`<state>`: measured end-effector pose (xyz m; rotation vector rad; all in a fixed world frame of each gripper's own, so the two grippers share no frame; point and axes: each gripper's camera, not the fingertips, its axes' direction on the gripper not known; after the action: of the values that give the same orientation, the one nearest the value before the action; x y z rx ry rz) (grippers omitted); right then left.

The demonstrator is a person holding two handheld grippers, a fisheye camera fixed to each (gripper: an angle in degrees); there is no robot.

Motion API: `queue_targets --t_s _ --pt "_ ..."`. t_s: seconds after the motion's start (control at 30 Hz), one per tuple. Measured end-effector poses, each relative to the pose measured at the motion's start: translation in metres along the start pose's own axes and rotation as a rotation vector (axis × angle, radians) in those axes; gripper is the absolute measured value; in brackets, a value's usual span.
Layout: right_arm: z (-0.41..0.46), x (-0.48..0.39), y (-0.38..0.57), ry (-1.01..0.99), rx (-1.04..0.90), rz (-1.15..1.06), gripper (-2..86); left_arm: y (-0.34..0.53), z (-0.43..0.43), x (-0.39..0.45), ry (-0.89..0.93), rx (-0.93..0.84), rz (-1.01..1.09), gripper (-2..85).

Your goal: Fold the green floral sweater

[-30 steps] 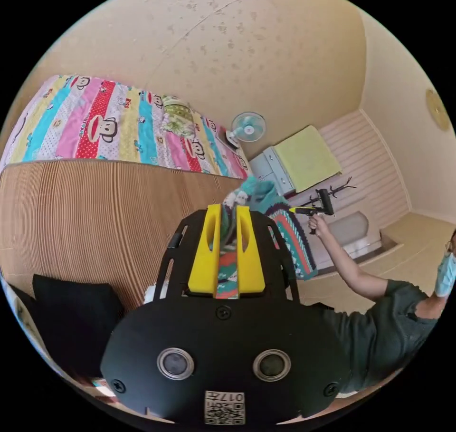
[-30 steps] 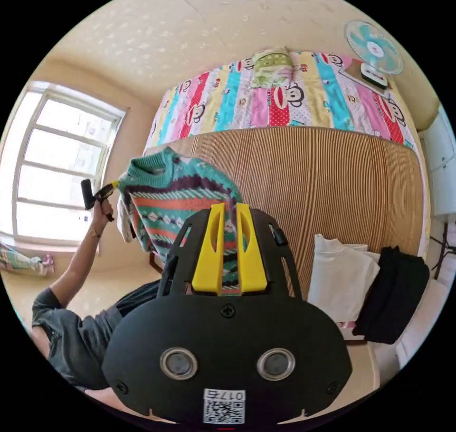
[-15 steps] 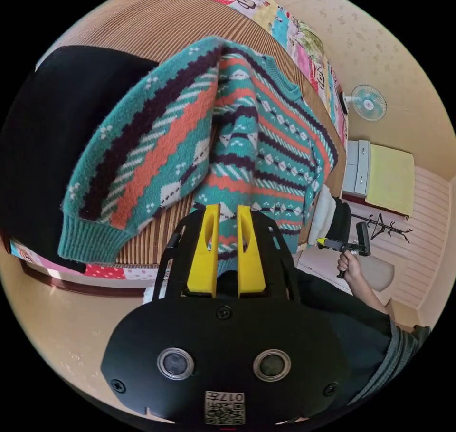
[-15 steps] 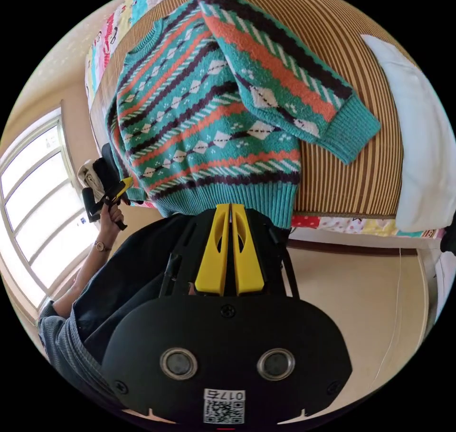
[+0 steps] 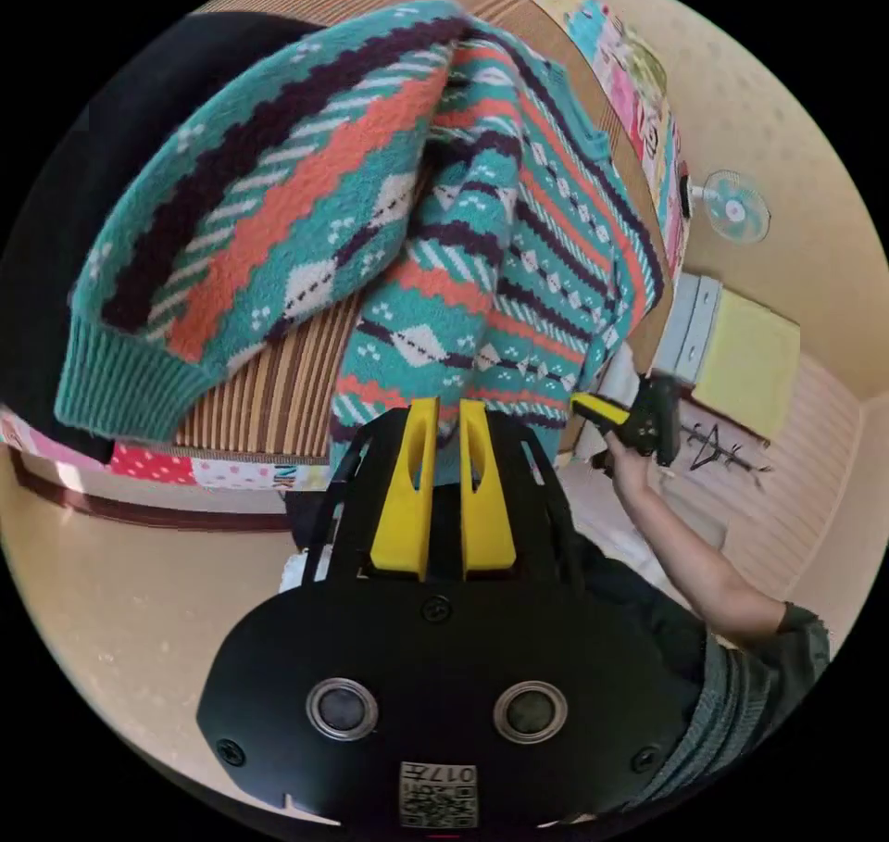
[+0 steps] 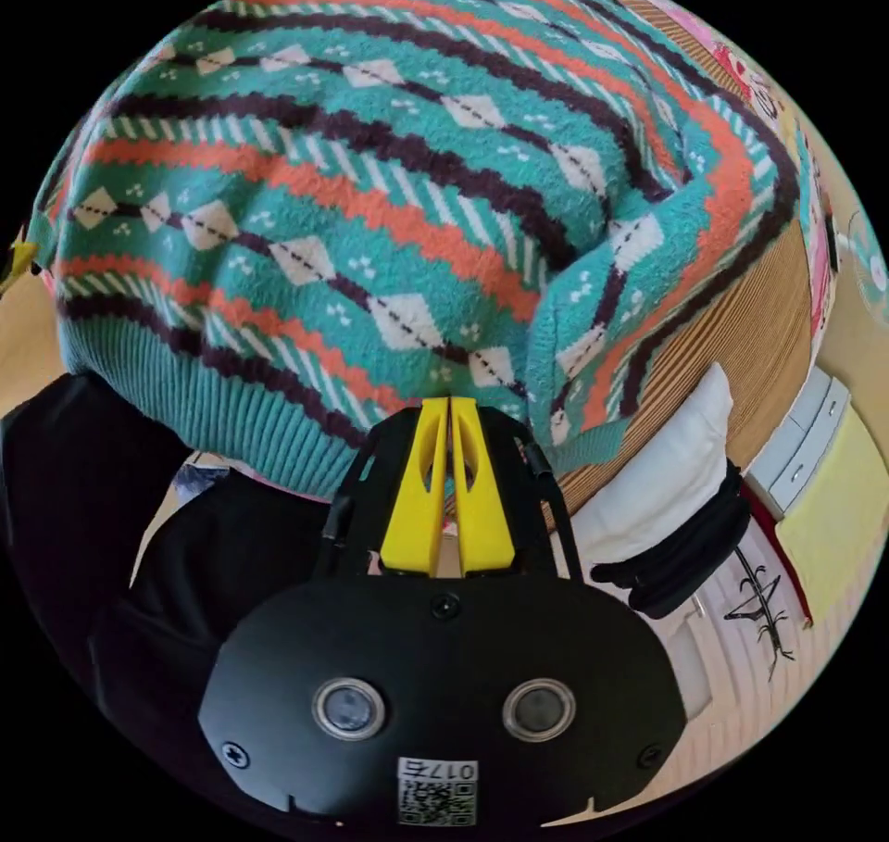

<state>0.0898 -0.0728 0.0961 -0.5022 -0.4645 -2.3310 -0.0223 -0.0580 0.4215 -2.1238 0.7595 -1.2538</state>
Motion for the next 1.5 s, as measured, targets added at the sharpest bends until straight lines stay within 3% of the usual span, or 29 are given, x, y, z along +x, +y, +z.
queue_targets --t_s 0.07,0.1,0.17,0.23,0.33,0.5,0.6,0.67,0.73,0.8,0.9,1.03,1.2,1.27,1.33,1.37,1.5 --pt "0.021 0.022 0.006 -0.021 -0.059 0.044 0.3 0.013 -0.024 -0.061 0.334 0.159 -0.256 9.4" --pt "0.022 0.044 0.011 -0.113 -0.045 0.104 0.3 0.016 -0.025 -0.076 0.425 0.192 -0.312 10.7" --pt "0.025 0.079 0.014 -0.266 -0.078 0.216 0.3 0.026 -0.017 -0.125 0.789 0.343 -0.499 15.3" --pt "0.032 0.118 0.023 -0.443 -0.13 0.348 0.3 0.032 -0.009 -0.15 0.924 0.447 -0.629 16.6" --pt "0.042 0.151 0.047 -0.666 -0.115 0.445 0.2 0.03 -0.006 -0.175 0.875 0.507 -0.737 15.9" --pt "0.064 0.185 0.098 -1.021 -0.055 0.595 0.2 0.034 -0.003 -0.19 0.821 0.524 -0.826 4.7" --pt "0.087 0.201 0.133 -1.358 0.053 0.708 0.2 0.033 -0.018 -0.175 0.891 0.506 -0.671 2.4" --pt "0.105 0.209 0.152 -1.587 0.161 0.788 0.2 0.023 -0.053 -0.142 0.944 0.509 -0.323 1.5" --pt "0.129 0.216 0.179 -1.82 0.3 0.947 0.2 0.022 -0.09 -0.115 0.942 0.532 -0.117 0.9" --pt "0.145 0.218 0.195 -1.927 0.357 1.076 0.2 0.024 -0.13 -0.095 0.913 0.58 0.038 0.6" --pt "0.16 0.222 0.21 -2.023 0.388 1.166 0.2 0.027 -0.2 -0.074 0.686 0.688 0.179 0.3" --pt "0.161 0.238 0.217 -2.03 0.407 1.072 0.3 0.028 -0.249 -0.051 0.163 0.796 0.05 0.3" --pt "0.172 0.262 0.241 -2.073 0.496 1.067 1.1 0.028 -0.19 0.063 0.06 0.801 0.386 1.6" --pt "0.182 0.27 0.254 -2.105 0.553 1.103 1.9 0.033 -0.113 0.148 -0.01 0.644 0.663 2.0" --pt "0.199 0.277 0.272 -2.159 0.615 1.162 3.9 0.038 -0.04 0.198 0.037 0.445 0.845 3.5" --pt "0.204 0.279 0.277 -2.173 0.628 1.179 4.6 0.039 0.005 0.217 0.054 0.304 0.856 4.9" --pt "0.237 0.285 0.307 -2.249 0.711 1.319 7.6 0.051 0.094 0.214 0.197 0.098 0.714 6.3"
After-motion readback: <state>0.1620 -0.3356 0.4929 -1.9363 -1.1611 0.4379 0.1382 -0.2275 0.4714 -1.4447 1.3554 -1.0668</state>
